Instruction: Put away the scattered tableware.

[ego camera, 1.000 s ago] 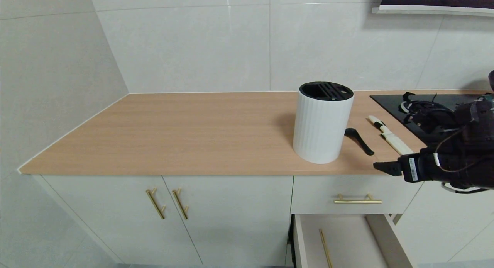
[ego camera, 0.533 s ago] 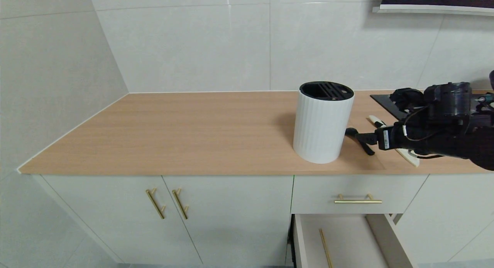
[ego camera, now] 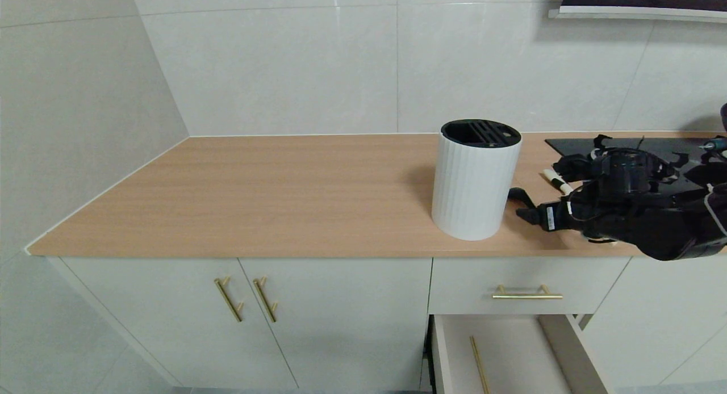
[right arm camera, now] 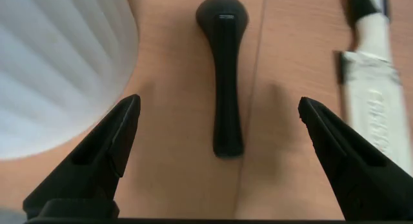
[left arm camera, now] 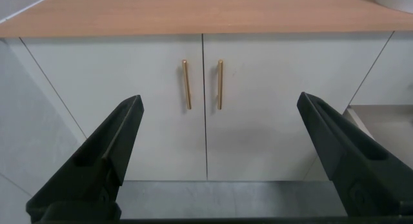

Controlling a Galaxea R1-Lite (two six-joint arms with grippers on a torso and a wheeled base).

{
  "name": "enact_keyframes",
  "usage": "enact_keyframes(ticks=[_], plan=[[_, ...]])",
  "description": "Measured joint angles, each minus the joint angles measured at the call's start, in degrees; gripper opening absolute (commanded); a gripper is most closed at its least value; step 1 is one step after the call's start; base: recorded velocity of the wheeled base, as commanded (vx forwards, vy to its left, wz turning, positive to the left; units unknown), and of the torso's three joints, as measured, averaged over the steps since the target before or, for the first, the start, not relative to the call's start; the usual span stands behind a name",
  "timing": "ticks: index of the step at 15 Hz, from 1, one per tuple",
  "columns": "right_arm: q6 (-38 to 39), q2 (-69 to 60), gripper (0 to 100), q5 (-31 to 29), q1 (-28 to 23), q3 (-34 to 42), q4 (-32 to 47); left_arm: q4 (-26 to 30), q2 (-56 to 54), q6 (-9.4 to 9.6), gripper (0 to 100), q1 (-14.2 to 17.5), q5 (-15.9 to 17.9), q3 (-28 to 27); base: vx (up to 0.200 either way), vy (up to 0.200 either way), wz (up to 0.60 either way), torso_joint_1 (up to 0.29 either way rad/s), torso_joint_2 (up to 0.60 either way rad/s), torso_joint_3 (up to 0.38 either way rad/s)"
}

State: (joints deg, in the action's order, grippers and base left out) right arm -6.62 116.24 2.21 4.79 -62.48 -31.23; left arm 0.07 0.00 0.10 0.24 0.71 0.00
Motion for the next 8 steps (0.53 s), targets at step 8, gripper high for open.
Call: enact_keyframes(ticks=[8], plan=[[2.6, 4.0, 100, 0.3, -0.3, -1.9, -1.6, 0.0, 0.0, 0.0, 100, 0.0, 0.0, 0.0, 0.0, 0.0, 0.0, 0.0, 0.0, 0.0]])
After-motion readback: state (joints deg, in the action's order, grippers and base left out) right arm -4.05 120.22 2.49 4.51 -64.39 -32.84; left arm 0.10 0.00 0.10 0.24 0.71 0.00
